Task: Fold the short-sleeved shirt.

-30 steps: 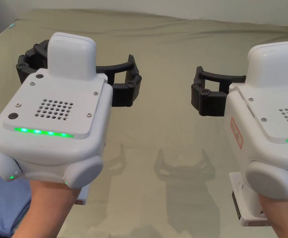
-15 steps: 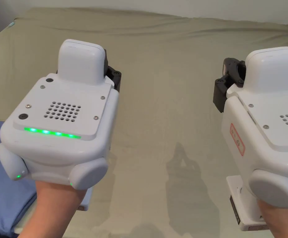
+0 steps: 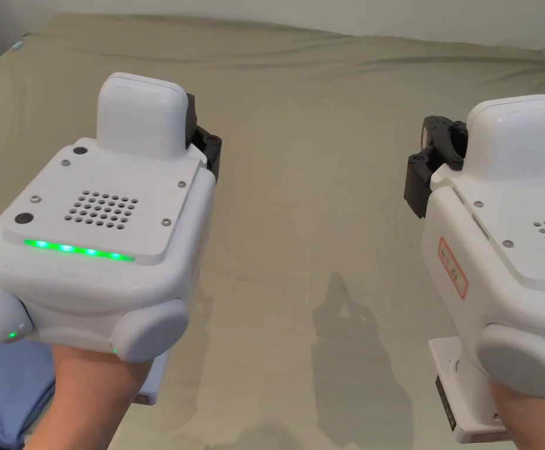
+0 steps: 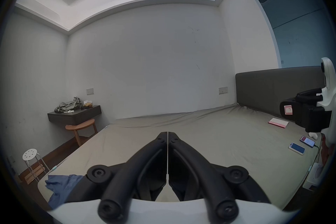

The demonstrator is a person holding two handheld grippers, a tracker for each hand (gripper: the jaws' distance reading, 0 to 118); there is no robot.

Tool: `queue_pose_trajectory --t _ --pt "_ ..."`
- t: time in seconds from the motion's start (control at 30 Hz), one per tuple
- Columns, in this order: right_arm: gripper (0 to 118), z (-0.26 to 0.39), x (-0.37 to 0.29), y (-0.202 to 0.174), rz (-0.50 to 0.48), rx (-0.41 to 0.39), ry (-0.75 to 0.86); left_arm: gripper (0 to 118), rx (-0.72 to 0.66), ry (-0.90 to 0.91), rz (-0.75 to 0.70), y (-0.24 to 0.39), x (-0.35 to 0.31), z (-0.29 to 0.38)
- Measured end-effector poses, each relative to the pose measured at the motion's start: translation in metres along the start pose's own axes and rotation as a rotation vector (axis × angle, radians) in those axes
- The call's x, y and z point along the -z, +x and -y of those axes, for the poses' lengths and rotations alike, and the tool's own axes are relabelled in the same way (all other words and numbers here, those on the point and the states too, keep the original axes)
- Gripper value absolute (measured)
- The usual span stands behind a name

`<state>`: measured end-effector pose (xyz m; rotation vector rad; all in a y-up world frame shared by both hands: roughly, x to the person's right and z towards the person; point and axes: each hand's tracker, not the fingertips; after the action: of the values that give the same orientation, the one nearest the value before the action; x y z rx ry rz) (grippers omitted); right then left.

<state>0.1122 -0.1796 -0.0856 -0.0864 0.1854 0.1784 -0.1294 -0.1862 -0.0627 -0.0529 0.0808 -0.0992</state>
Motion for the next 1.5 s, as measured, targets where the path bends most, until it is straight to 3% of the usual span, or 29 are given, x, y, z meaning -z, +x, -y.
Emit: queue_pose_trajectory --t 0.13,0.27,0.8,1.07,1.33,1.5 --pt "0 -0.004 0.004 -0.017 -0.057 -0.016 0.012 0 0.009 0.0 -0.059 -0.018 -0.01 0.0" --pt "0 -0.008 0.008 -0.049 -0.174 -0.006 0.038 0 0.018 -0.006 -0.168 -0.046 -0.026 0.002" --pt "0 -0.034 0.002 -0.216 -0.595 -0.01 0.061 0 0.029 -0.094 -0.577 -0.171 -0.126 0.022" --pt "0 -0.037 -0.005 -0.244 -0.652 -0.066 0.066 0 -0.011 -0.117 -0.639 -0.195 -0.14 0.035" --pt "0 -0.041 0.0 -0.242 -0.64 -0.09 0.055 0 -0.034 -0.142 -0.611 -0.203 -0.122 0.045" --pt "0 -0.029 0.025 -0.231 -0.628 -0.097 0.025 0 -0.075 -0.282 -0.539 -0.222 -0.085 0.065"
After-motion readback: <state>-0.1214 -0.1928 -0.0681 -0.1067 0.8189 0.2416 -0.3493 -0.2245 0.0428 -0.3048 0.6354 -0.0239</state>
